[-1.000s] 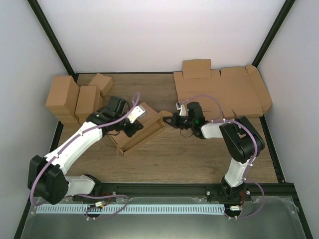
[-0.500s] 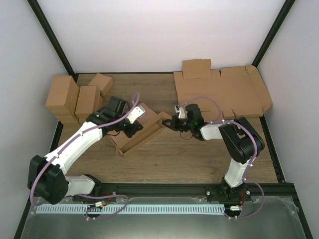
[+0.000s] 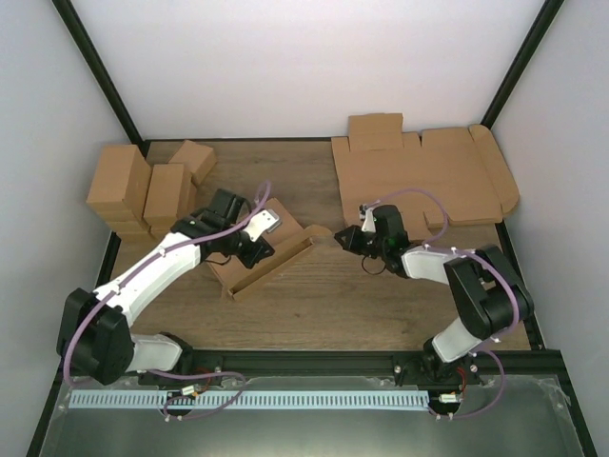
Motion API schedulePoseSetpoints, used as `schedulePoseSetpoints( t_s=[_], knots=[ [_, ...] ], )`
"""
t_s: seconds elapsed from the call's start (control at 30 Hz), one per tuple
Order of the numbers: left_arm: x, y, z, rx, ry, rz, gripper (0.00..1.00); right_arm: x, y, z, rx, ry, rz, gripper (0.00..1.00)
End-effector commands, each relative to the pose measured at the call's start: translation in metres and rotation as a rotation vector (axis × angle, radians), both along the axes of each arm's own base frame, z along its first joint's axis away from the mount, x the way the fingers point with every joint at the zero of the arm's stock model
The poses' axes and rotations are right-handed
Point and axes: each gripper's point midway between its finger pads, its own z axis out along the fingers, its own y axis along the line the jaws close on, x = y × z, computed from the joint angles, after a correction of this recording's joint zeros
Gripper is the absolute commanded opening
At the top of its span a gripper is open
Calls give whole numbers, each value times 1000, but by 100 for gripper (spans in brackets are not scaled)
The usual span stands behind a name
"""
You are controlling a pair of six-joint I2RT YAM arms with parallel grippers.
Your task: Fold the paper box
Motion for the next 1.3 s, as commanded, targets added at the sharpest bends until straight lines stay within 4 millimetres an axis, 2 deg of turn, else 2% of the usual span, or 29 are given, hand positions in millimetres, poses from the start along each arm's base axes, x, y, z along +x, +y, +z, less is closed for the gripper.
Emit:
schedulePoseSetpoints(
  t_s=[0.0,0.17,0.47,0.63,0.7,0.73,0.77,0.83,0.9,0.93,1.03,1.1,1.2,1.27],
  knots=[
    [-13,-1,-22,7,84,-11,5,10,-19,17,-91,-100,-55,1],
    [-15,-4,-31,14,110,-21,5,15,-20,39,-120,-198,-34,4],
    [-17,-18,-48,9,183,-30,9,16,-16,54,-131,-237,3,6],
    [-18,-33,-39,-53,179,-48,9,14,-18,56,-142,-247,7,8],
    [-20,-41,-33,-81,186,-65,12,13,-17,57,-141,-252,13,10],
    [-22,-45,-29,-97,191,-73,17,13,-17,57,-141,-251,17,12],
    [-22,-50,-24,-113,192,-80,29,12,-16,57,-141,-251,26,14],
    [-21,-56,-6,-160,171,-94,59,11,-14,58,-143,-250,47,20],
    [-15,-56,15,-184,102,-80,73,10,-14,59,-152,-252,58,25],
    [-10,-54,27,-190,61,-62,78,9,-14,60,-159,-256,59,26],
    [2,-44,55,-187,-49,5,84,8,-17,65,-179,-284,62,35],
    [12,-33,67,-160,-123,73,88,9,-17,70,-185,-302,71,39],
    [40,2,66,-42,-231,281,99,11,-8,79,-166,-319,113,49],
    [58,31,58,48,-246,451,100,11,1,83,-140,-321,159,56]
  ],
)
